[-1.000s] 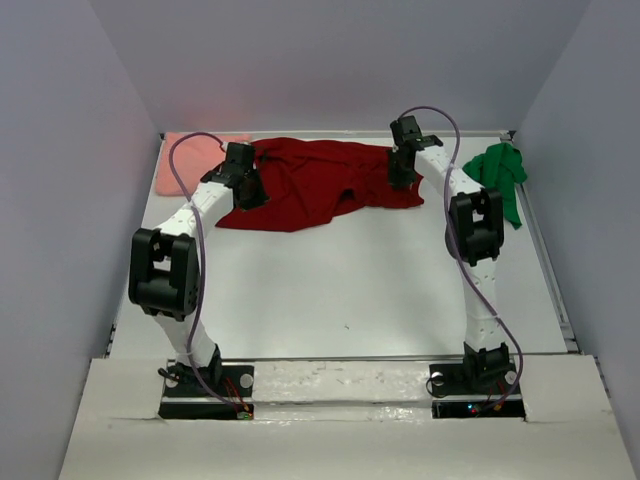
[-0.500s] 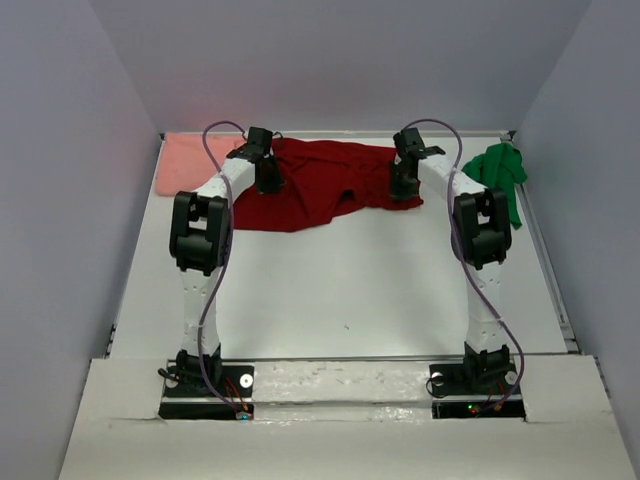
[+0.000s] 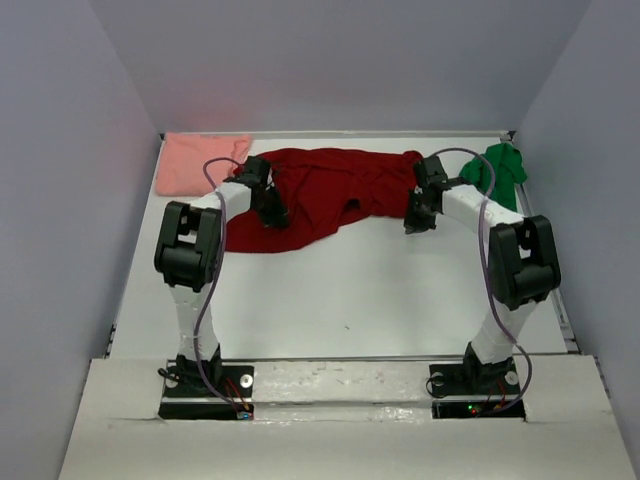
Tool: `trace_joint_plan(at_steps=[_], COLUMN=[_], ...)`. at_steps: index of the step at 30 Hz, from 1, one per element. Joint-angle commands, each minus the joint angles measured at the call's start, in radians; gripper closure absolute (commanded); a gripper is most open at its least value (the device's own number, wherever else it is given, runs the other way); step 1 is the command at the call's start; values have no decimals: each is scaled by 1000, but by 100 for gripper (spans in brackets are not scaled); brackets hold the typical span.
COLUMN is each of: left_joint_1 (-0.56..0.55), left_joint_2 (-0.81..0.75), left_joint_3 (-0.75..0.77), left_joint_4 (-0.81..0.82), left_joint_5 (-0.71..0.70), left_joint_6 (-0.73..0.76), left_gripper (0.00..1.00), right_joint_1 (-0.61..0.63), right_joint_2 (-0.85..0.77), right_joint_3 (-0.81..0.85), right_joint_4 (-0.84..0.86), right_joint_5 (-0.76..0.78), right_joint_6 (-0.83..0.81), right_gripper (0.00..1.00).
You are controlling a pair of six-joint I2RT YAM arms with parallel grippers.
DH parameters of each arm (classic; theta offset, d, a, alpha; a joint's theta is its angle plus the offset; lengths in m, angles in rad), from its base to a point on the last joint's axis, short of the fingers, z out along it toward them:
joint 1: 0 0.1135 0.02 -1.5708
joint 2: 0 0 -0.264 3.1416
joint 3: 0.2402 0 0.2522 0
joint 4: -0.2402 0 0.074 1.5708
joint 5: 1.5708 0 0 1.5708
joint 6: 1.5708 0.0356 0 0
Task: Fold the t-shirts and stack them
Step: Flatten the tshirt out
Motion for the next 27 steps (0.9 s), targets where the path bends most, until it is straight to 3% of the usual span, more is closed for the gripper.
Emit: trace_joint_plan(at_steps=[1, 7, 11, 17, 19, 20, 21, 22, 25, 26, 27], left_joint_1=[-77, -163, -180, -200, -191, -185, -176, -151, -127, -113, -102], left_joint_2=[-215, -479, -636, -835, -811, -791, -745, -716, -616, -595, -544], left_joint_3=[-158, -400, -557, -427, -358, -321, -251, -211, -72, -19, 7], left_joint_4=[-28, -36, -9, -42, -71, -80, -83, -92, -98, -100, -97], left_joint_5=[39, -4, 14, -212, -254, -251, -216, -196, -154, -159, -141], left_joint_6=[-80, -157, -209, -127, -94, -73, -59, -50, -22, -16, -5], left_gripper=[100, 100, 100, 100, 94, 84, 80, 74, 73, 72, 72], right_joint_1=[-1, 8, 43, 43, 43, 43, 34, 34, 23, -2, -16], right_joint_2=[-164, -408, -538, -407, -297, -255, -211, -116, 16, 103, 145], right_joint_3=[-147, -300, -239, 20, 138, 180, 226, 345, 520, 645, 707], right_joint_4=[78, 106, 29, -37, -54, -58, -78, -99, -165, -185, -219], right_joint_5=[7, -29, -4, 17, 2, 3, -12, -4, 25, 8, -15], right_joint_6=[76, 24, -42, -82, -94, -92, -102, -105, -126, -129, -131], right_gripper=[100, 100, 100, 100, 78, 67, 45, 42, 43, 43, 47])
